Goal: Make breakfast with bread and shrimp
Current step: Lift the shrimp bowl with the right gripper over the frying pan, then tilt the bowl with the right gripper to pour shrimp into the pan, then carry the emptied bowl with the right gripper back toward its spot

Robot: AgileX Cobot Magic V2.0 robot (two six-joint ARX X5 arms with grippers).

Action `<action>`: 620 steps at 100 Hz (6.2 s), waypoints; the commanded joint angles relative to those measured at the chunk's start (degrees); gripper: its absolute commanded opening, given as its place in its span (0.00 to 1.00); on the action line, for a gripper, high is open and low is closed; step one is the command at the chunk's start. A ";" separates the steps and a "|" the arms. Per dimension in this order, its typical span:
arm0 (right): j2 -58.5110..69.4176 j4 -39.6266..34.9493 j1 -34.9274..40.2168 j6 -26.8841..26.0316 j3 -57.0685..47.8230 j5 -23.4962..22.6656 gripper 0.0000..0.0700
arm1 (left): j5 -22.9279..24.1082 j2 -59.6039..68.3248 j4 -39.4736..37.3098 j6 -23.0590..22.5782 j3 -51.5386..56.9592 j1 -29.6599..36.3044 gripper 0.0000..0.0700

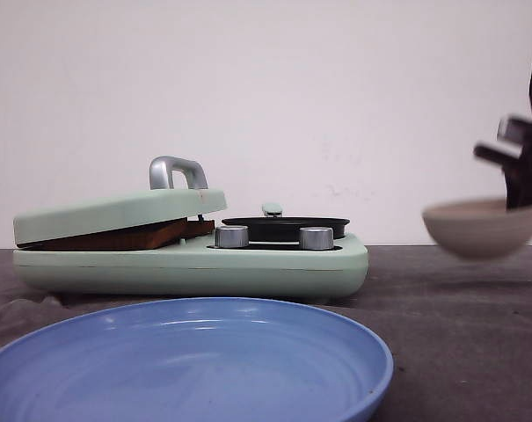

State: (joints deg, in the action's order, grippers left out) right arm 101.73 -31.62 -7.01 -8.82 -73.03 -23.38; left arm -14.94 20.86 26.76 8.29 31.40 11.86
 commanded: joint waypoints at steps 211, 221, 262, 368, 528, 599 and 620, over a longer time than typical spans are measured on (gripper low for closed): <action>15.69 19.37 32.46 26.05 -32.00 30.60 0.00 | 0.09 0.07 -0.44 -0.26 0.13 0.11 0.62; 15.69 20.63 34.29 31.89 -32.00 36.04 0.00 | 0.09 0.07 0.15 -0.35 0.13 0.11 0.62; 15.58 29.14 37.33 46.58 -31.98 51.10 0.00 | 0.09 0.04 1.97 -1.88 0.13 0.11 0.62; 14.58 41.90 42.77 60.74 -31.98 65.44 0.00 | 0.07 0.00 1.97 -3.13 0.13 0.11 0.62; 1.90 -21.62 10.99 2.80 -31.98 9.70 0.01 | -0.13 0.00 1.92 -1.05 0.13 0.11 0.62; 1.90 -22.47 -0.15 2.86 -16.70 -8.79 0.01 | -0.11 0.04 0.20 1.49 0.13 0.11 0.62; 1.90 -16.61 -0.85 2.82 -7.26 -9.66 0.01 | -0.09 0.04 0.24 1.46 0.13 0.11 0.62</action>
State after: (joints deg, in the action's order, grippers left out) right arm 103.11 -49.52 -7.38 -5.82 -81.25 -32.77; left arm -14.98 20.86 27.62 9.67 31.40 11.86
